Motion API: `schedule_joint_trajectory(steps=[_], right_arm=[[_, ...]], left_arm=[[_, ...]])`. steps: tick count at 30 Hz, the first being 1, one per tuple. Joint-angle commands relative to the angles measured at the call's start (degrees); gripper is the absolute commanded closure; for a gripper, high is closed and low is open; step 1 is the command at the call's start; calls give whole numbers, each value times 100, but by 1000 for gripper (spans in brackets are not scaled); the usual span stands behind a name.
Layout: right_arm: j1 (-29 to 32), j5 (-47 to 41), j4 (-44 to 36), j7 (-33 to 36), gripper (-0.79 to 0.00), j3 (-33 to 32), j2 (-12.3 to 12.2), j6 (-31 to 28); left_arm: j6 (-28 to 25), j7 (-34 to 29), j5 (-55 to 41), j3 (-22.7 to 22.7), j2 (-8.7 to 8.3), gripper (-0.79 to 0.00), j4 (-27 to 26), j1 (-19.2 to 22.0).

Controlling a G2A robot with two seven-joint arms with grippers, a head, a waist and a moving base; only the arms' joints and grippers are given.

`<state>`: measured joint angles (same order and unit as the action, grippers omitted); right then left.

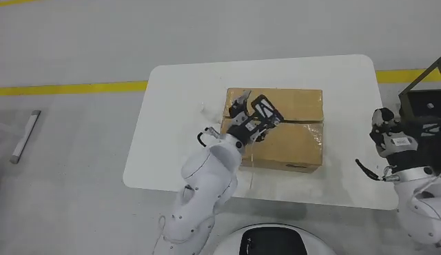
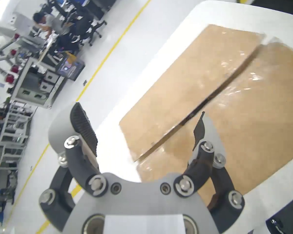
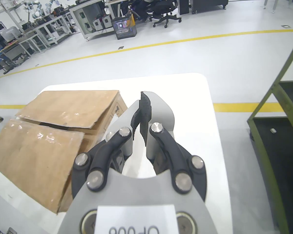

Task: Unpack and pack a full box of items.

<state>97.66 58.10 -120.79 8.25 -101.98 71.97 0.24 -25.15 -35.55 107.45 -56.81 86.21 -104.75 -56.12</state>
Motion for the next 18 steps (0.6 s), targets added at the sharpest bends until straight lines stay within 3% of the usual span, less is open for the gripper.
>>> schedule_joint_trajectory(steps=[1, 9, 18], right_arm=[[72, -54, 6, -33, 0, -117, 1, 9], [413, -169, -54, -149, 0, -341, 19, -18], [492, -191, -49, -193, 0, -393, 36, 7]], left_arm=[[-104, 7, 73, 259, 36, -785, 275, 186], [-98, 29, 509, 559, 121, -785, 1147, 734], [-211, -32, 646, 604, 165, -785, 1567, 960]])
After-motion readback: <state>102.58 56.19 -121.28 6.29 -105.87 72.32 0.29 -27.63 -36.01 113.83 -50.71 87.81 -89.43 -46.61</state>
